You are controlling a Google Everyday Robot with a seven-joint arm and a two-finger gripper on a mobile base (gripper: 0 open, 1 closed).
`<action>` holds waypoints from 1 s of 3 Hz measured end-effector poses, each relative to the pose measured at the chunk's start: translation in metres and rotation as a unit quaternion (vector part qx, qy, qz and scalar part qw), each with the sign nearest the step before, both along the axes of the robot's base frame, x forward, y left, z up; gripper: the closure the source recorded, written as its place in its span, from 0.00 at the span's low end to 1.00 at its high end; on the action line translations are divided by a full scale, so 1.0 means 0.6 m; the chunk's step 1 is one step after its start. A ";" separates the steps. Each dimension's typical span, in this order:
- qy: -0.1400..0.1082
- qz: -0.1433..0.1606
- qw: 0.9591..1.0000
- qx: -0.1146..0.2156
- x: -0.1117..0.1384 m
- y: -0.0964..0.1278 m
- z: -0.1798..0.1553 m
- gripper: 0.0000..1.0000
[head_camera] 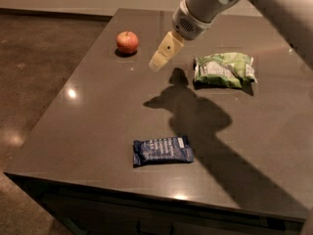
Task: Pick apple
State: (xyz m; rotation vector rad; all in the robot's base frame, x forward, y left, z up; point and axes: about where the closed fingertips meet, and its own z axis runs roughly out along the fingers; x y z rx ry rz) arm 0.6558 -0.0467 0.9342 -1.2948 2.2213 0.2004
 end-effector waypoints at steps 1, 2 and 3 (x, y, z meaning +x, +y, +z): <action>-0.007 -0.051 0.998 0.019 0.024 0.018 -0.009 0.00; -0.017 -0.094 0.994 0.047 0.046 0.039 -0.013 0.00; -0.028 -0.109 0.991 0.068 0.054 0.053 -0.012 0.00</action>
Offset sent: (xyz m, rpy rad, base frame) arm 0.0408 0.0277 -0.0076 0.1256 -0.0507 -0.2688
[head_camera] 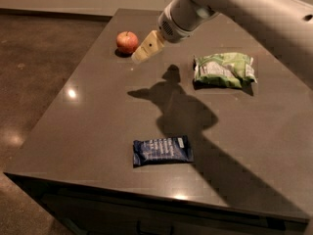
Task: Pick apple
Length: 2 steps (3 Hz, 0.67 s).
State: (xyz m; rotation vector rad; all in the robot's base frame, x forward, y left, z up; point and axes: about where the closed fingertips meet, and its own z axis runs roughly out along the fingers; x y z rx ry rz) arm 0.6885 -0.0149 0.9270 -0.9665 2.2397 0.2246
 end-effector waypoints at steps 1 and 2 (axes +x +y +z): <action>0.000 0.000 1.000 0.000 0.000 0.000 0.000 0.00; 0.005 0.012 1.000 0.000 0.015 0.027 -0.015 0.00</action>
Offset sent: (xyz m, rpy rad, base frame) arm 0.0251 0.0404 -0.0208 0.0022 0.0239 0.0611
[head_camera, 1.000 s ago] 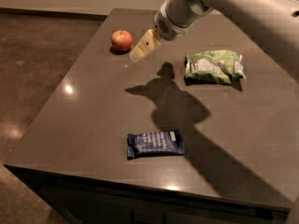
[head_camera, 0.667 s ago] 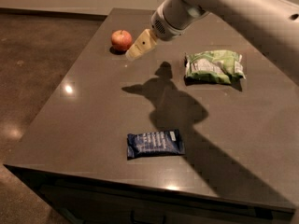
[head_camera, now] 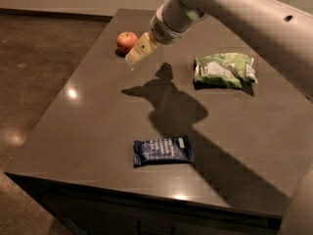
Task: Pick apple
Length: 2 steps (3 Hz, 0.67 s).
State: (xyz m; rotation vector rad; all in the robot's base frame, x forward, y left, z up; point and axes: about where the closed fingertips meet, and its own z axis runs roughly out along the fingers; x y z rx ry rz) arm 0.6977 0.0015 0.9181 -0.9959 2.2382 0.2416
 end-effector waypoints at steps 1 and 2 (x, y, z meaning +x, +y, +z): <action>0.003 0.010 1.000 0.003 0.024 0.036 -0.020 0.00; 0.000 0.018 1.000 0.009 0.057 0.080 -0.048 0.00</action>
Offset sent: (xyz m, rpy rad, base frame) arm 0.0477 0.0667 -0.0392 0.0341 -0.0025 0.0556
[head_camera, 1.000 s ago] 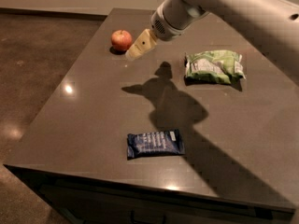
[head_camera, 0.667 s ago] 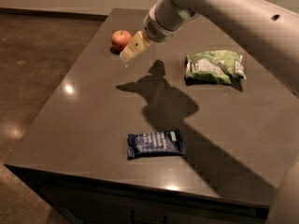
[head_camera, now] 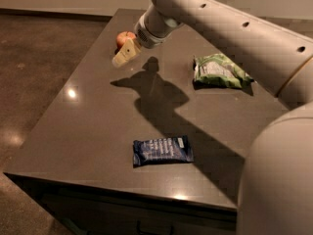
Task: Pick apple
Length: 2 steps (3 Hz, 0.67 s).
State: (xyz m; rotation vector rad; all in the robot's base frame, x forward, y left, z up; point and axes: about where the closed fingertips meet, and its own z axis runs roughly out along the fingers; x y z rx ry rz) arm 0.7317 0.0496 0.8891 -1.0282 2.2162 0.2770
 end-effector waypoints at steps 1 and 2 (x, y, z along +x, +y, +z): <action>-0.008 -0.013 1.000 0.002 0.027 0.023 -0.013 0.00; -0.015 -0.032 0.999 0.013 0.066 0.045 -0.026 0.00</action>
Offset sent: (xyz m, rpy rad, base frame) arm 0.0582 0.0331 -0.0158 0.0471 -0.0520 -0.1069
